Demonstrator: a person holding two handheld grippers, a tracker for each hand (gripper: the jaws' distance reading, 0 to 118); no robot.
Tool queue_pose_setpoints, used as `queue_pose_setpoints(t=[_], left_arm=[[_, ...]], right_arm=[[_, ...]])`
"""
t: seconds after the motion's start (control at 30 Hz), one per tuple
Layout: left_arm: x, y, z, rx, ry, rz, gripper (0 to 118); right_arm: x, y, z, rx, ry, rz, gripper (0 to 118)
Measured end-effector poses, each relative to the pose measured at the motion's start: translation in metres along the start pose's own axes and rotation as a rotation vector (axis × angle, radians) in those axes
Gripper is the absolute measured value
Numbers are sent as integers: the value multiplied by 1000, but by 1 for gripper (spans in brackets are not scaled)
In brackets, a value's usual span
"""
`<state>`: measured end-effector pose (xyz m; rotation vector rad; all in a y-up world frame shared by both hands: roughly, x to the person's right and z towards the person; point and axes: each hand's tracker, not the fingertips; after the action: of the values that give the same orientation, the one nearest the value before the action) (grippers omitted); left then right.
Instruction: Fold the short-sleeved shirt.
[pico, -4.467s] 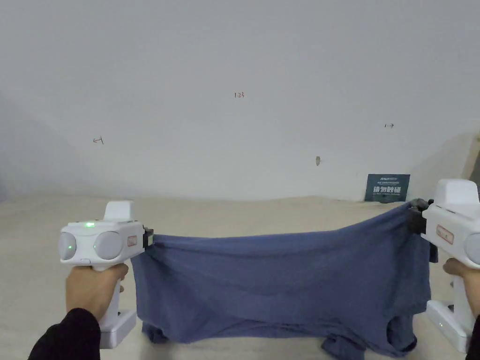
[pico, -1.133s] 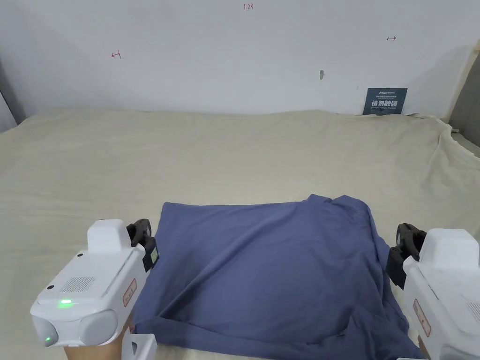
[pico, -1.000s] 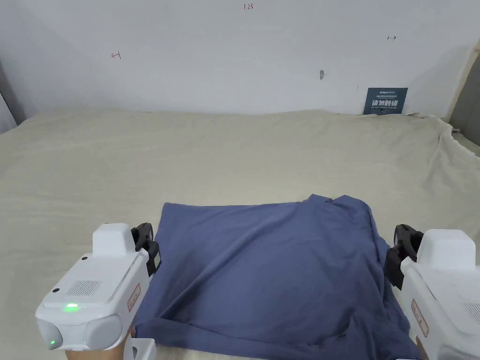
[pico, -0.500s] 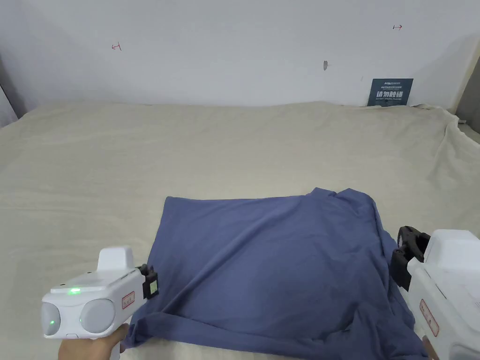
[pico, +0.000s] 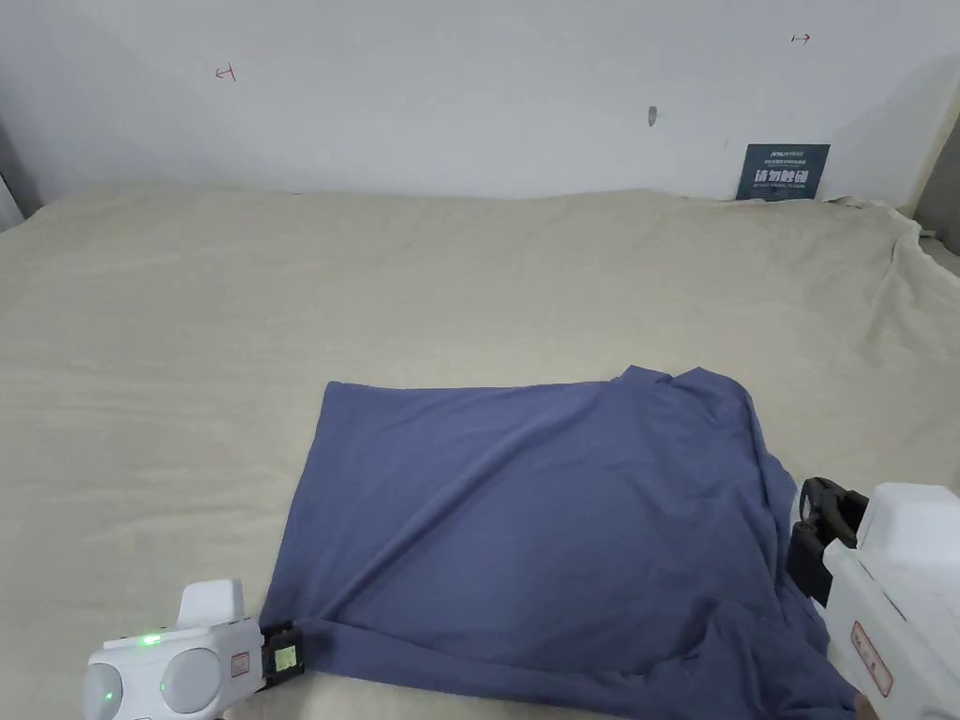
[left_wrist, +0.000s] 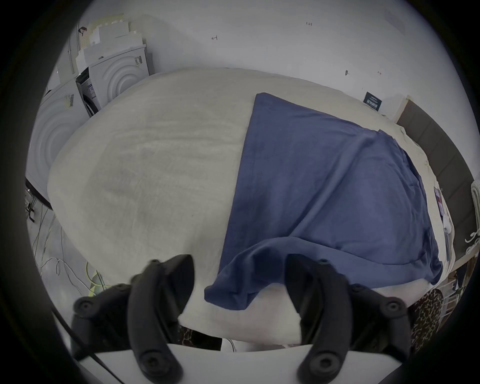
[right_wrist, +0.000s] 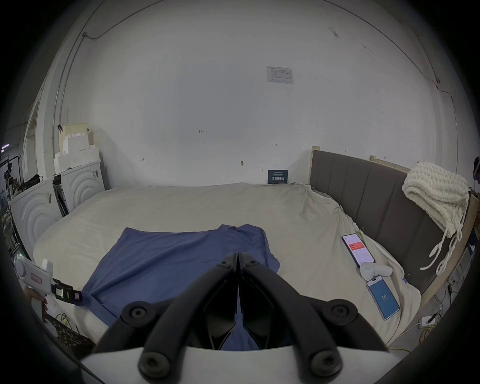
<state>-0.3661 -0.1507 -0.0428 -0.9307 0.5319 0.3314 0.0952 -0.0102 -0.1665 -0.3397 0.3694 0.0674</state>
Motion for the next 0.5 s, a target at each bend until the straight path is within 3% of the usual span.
queue_pose_setpoints(t=[0.07,0.1,0.3,0.4,0.47,0.5], left_arm=[[4,-3,-4,-11,-27,-19,21],[6,-4,-8,-27,-39,-21,9],[5,-5,7,-4,-67,3,3],[7,-6,15,11,-63,-22,2],[4,-4,15,21,-63,-32,2],[5,-3,17,27,-65,-33,2]], right_arm=[[2,-2,0,-9,-6,0,0],[2,-3,1,-12,-8,-1,0],[13,-13,2,-56,-22,-22,0],[22,-28,-6,-195,-15,-53,2],[27,-44,-12,-282,-32,-41,19],[27,-53,-14,-303,-21,-41,38]])
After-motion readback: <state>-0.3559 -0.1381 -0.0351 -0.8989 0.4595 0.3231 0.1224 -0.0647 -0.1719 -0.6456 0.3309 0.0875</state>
